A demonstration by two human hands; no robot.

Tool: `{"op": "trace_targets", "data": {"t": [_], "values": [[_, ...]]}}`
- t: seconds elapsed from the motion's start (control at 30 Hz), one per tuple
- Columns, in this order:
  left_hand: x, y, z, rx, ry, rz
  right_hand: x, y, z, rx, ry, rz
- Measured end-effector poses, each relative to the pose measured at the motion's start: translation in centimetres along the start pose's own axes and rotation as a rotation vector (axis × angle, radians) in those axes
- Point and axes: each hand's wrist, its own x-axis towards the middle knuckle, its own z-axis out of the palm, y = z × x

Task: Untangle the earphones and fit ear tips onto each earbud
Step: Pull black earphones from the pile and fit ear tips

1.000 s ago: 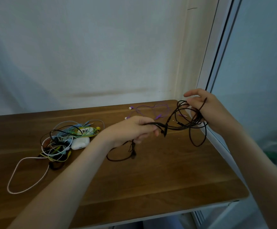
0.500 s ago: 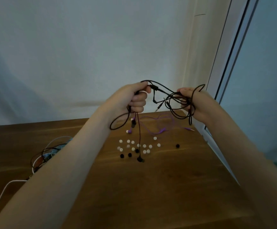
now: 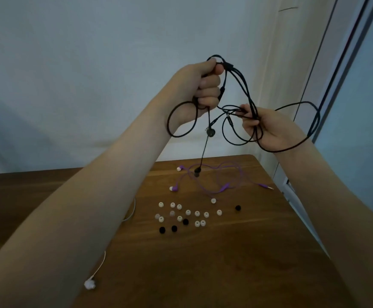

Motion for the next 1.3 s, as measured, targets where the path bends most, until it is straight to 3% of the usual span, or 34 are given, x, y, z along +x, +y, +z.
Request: {"op": "trace_targets", "data": {"t": [0.13,0.27,0.47,0.6,0.7,0.77,0.83,1.0,1.1,1.3], "values": [[2.6,-2.1,-1.3,0.116,0.025,0.053,2.3,1.3,-2.0,-0.226,0.109,-0.184],[4.7,-6.0,-4.4,0.236,0.096,0.029,4.1,3.7,-5.0,-0.511,0.326,-0.182],[6.2,-9.9,-8.0,0.438,0.239,-0.027,6.3,6.3,-7.6,-0.93,0.456,-0.183],[5.6,-11.7,-9.4,0.903,0.155,-0.108,6.4,7.5,-9.1,-1.408,0.324,-0.099],[5.2,-12.6,-10.2,1.481,0.037,-0.197,6.0,7.6,-9.9,-1.525,0.167,-0.026],[5.1,-12.9,-10.3,1.85,0.073,-0.23,6.0,7.0,-10.6,-1.576,0.138,-0.005],[5.1,-13.2,-10.1,2.005,0.141,-0.225,5.9,6.2,-11.3,-1.624,0.118,0.049],[5.1,-13.1,-10.3,1.819,0.022,-0.379,4.4,4.5,-12.5,-1.508,0.001,0.223],[4.4,-12.9,-9.9,1.748,-0.043,-0.375,2.9,4.3,-13.2,-1.483,-0.033,0.255],[1.7,-13.2,-7.7,1.652,-0.029,-0.215,-0.6,4.8,-11.9,-1.496,0.089,0.011]]}}
